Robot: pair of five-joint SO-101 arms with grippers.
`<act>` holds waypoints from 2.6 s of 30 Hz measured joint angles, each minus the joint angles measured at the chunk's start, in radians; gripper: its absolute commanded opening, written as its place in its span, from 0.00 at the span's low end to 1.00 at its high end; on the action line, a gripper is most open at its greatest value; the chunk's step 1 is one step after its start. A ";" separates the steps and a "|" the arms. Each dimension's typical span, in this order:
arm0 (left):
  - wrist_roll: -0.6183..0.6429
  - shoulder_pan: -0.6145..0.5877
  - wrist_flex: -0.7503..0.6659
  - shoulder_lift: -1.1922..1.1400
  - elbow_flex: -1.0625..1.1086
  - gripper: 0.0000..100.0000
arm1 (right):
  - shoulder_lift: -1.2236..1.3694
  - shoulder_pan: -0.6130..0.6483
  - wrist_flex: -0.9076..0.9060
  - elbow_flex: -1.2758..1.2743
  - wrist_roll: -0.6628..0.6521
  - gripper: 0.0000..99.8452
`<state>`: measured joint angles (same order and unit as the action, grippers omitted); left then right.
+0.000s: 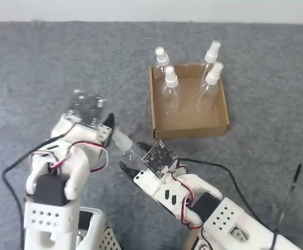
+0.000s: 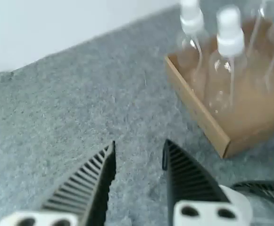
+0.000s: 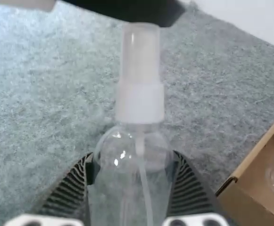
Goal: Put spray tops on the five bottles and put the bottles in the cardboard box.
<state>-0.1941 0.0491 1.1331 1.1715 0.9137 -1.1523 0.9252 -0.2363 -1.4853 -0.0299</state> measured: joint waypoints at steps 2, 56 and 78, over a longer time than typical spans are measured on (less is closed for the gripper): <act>0.002 0.035 0.000 0.002 0.000 0.15 | 0.000 0.000 0.000 0.000 0.000 0.01; 0.279 0.020 -0.341 0.187 0.290 0.11 | -0.003 0.005 0.002 0.003 -0.003 0.01; 0.347 0.006 -0.298 0.186 0.290 0.12 | -0.003 0.006 0.002 0.003 -0.003 0.01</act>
<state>0.1527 0.0552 0.8355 1.3571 1.2037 -1.1554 0.9314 -0.2348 -1.4822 -0.0330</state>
